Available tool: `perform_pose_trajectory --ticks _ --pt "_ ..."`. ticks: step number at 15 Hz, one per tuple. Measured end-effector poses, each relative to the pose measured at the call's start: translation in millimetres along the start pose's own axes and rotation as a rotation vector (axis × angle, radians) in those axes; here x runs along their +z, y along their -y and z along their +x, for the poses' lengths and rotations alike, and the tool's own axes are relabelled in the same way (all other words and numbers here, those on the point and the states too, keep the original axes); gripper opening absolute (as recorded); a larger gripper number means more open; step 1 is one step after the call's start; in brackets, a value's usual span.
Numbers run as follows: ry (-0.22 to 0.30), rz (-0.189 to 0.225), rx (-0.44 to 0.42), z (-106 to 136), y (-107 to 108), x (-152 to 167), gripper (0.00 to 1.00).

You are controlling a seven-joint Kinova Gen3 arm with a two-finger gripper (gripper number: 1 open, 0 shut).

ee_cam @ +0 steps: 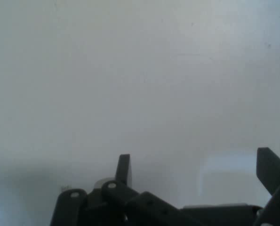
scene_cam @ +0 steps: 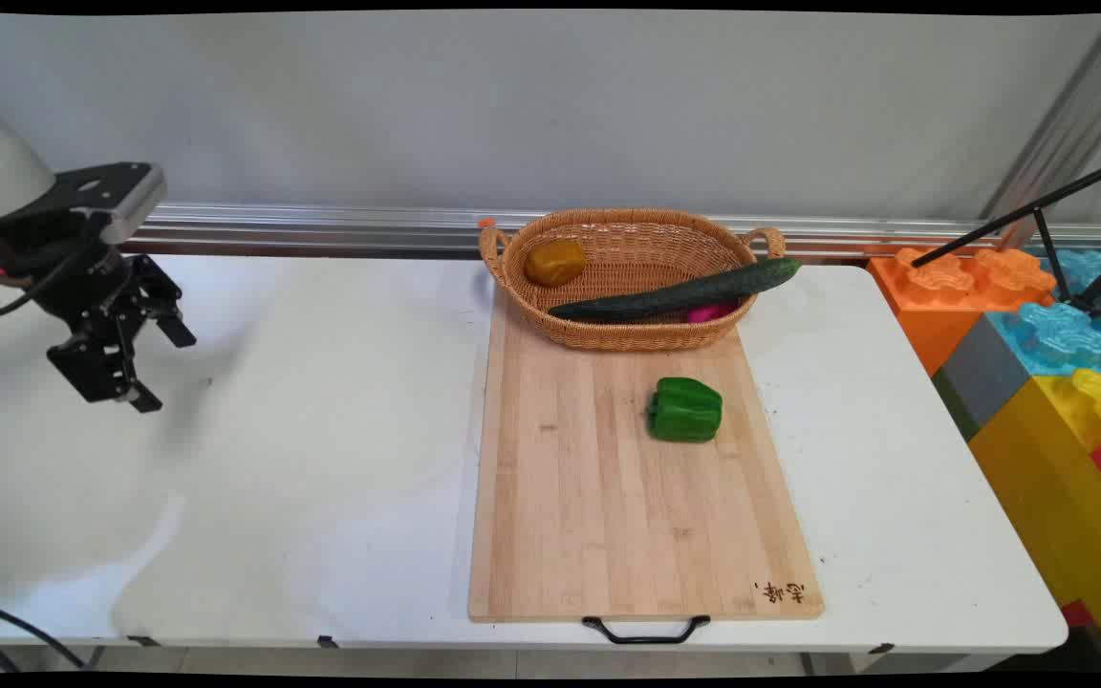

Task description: Pick up the cucumber from the vegetable basket

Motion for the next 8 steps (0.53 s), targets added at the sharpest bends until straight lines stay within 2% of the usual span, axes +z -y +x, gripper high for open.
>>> perform_pose_trajectory --ticks 1,3,6,8 --pt "-0.017 0.002 -0.007 -0.6 0.1 2.3 1.0" --pt "-0.085 0.021 -0.031 6.9 2.5 7.4 1.0" --pt "-0.202 0.063 -0.078 38.4 8.8 13.0 1.0" --pt "-0.25 0.086 -0.1 59.9 12.7 14.8 1.0"
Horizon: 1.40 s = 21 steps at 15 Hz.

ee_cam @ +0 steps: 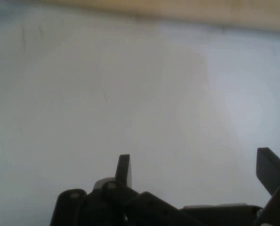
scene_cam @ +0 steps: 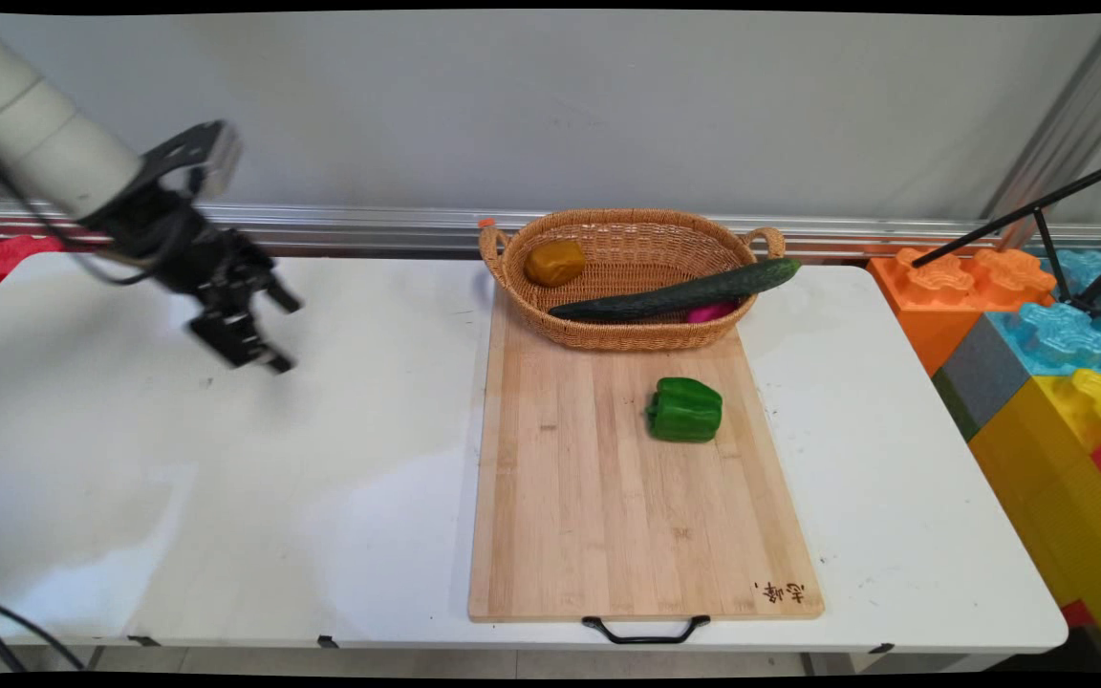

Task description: Pick up the cucumber from the vegetable basket

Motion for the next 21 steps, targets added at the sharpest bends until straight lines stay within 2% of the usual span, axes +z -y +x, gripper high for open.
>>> perform_pose_trajectory --ticks 4,9,13,17,21 --pt "-0.102 0.076 0.001 74.4 4.5 18.3 1.0" --pt "-0.145 0.135 0.036 157.0 8.4 44.9 1.0" --pt "-0.17 0.187 0.081 229.6 18.4 82.9 1.0" --pt "-0.176 0.225 0.103 268.0 31.0 117.2 1.0" --pt "-0.17 0.235 0.113 291.2 42.7 157.1 1.0"
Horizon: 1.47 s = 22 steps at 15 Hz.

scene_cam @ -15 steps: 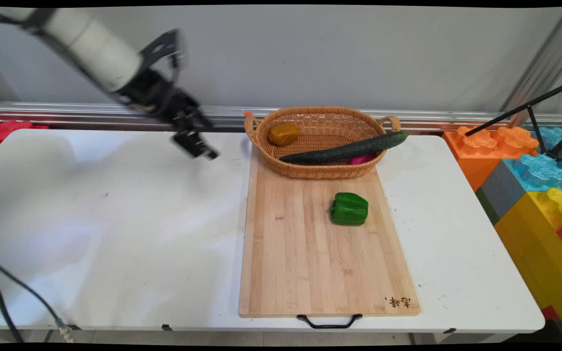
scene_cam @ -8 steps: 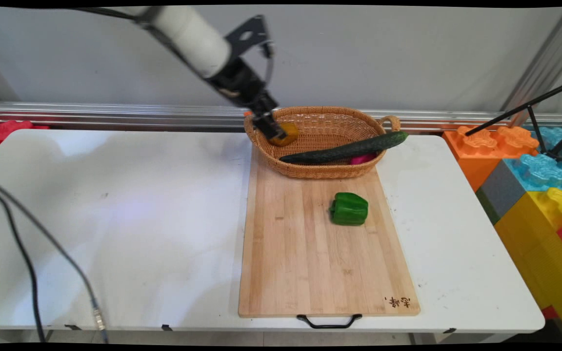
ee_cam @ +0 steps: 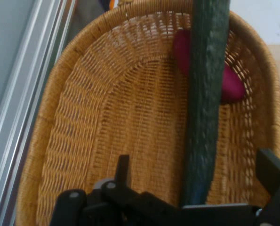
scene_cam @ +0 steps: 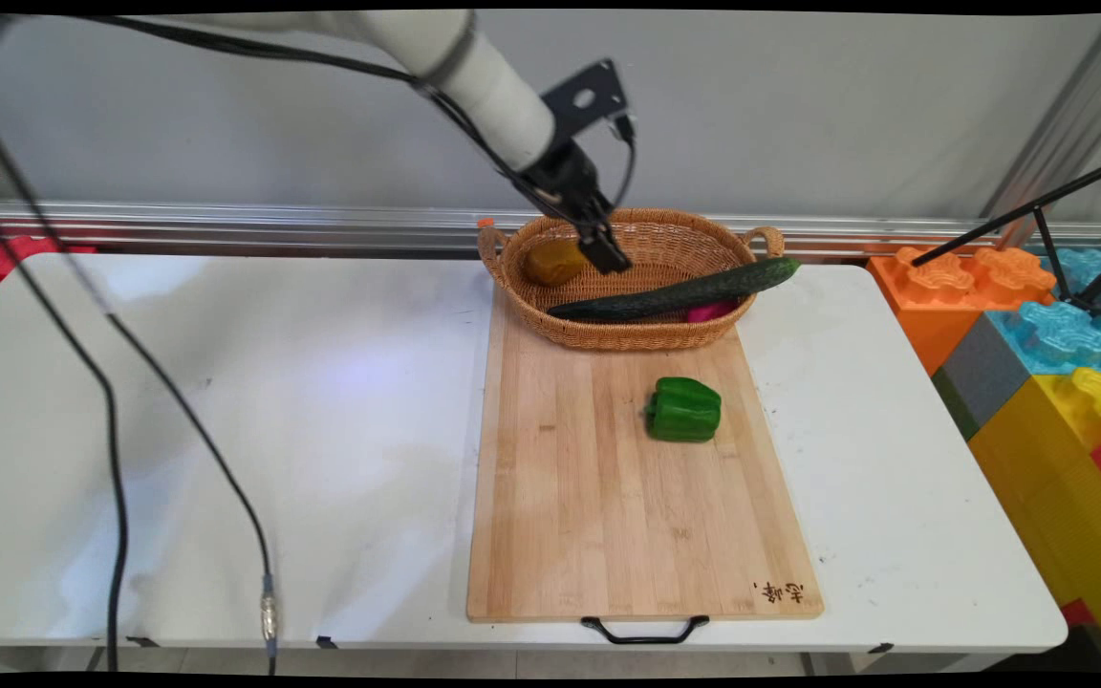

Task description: Pick up the cucumber from the vegetable basket, then place the picked object on the cutting board

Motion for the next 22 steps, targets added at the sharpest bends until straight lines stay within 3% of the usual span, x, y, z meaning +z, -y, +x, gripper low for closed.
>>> perform_pose_trajectory --ticks 5,13,14,22 --pt "0.011 -0.015 0.006 7.2 0.5 63.5 1.0" --pt "0.024 -0.056 -0.01 11.6 -1.0 122.0 1.0" --pt "0.026 -0.059 -0.011 12.3 -0.9 126.1 0.0" --pt "0.034 -0.061 -0.042 22.6 -1.1 116.5 0.0"
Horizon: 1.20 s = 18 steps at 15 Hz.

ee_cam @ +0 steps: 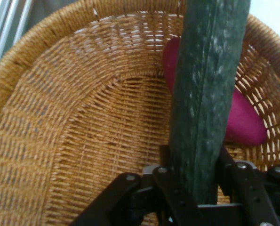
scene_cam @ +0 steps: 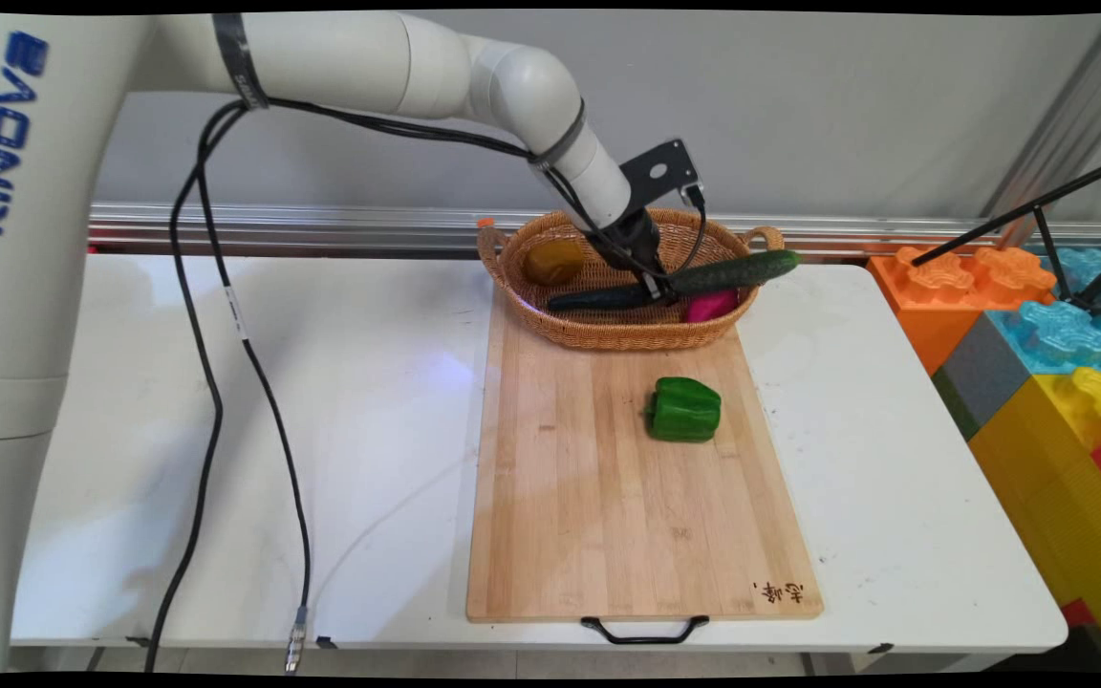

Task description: Place the picked object on the cutting board

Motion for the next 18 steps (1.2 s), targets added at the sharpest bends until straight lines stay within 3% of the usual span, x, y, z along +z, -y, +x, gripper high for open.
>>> perform_pose_trajectory --ticks 5,11,14,18 --pt "-0.023 0.039 -0.013 16.9 -5.3 -48.4 0.0" --pt "-0.061 0.04 0.006 51.3 -23.5 -125.7 0.0" --pt "-0.08 0.009 0.013 63.8 -41.8 -167.4 0.0" --pt "-0.088 -0.08 0.031 60.3 -81.8 -215.5 0.0"
